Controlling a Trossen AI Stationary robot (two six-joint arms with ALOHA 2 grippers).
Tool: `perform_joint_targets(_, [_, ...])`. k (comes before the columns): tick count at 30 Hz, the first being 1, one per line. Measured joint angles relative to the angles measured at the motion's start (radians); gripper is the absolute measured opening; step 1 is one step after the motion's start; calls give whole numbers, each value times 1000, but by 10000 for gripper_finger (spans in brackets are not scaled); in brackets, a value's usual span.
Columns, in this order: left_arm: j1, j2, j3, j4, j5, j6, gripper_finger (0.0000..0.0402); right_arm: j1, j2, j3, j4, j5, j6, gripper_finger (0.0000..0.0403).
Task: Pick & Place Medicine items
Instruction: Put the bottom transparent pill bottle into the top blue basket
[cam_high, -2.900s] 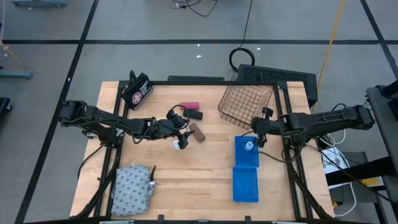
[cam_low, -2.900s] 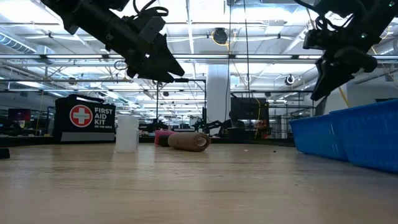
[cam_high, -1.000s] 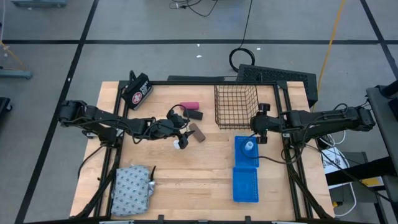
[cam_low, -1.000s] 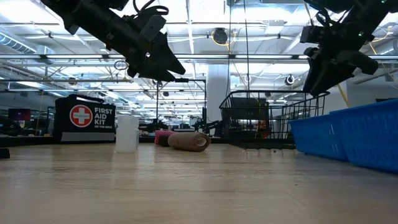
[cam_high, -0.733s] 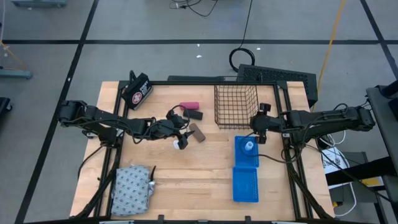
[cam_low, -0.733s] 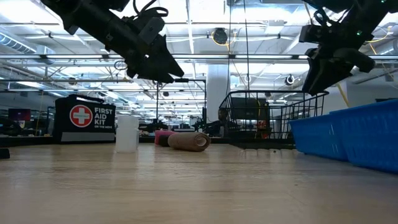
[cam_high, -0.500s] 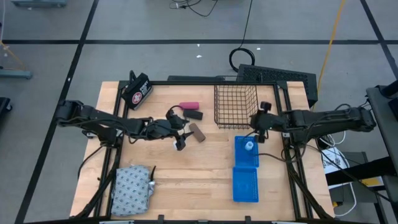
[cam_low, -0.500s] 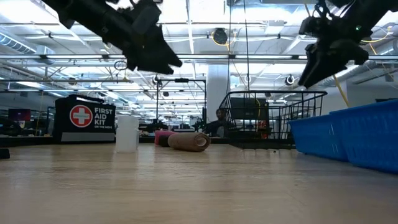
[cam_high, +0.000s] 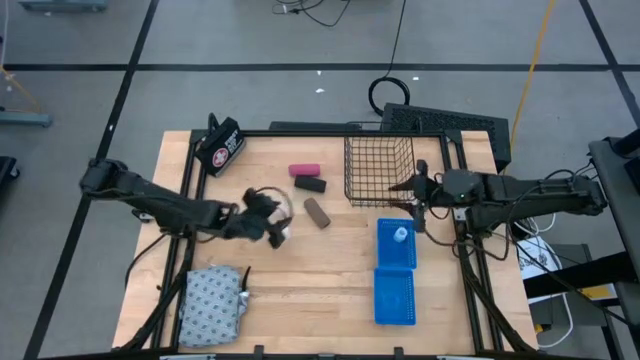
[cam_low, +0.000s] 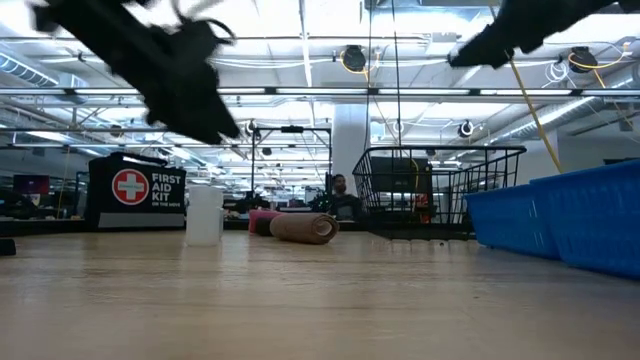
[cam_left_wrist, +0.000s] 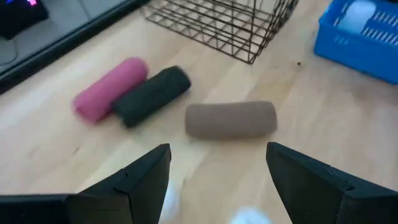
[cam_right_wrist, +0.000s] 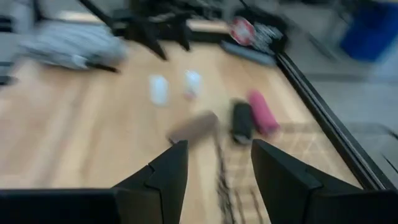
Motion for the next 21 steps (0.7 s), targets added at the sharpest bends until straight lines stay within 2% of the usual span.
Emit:
perform_joint_targets(4, [-142, -76, -4, -162, -65, -179, 268, 1, -8, 0, 90, -127, -101, 169])
perform_joint_targets(9, [-265, -61, -31, -210, -60, -257, 268, 0, -23, 0, 129, -282, -172, 180])
perform_joint_targets(14, [-283, 55, -114, -174, -56, -376, 268, 0, -23, -35, 221, -400, -164, 217])
perform_joint_targets(21, [-241, 212, -179, -20, -85, -408, 269, -1, -24, -140, 425, -395, -175, 257])
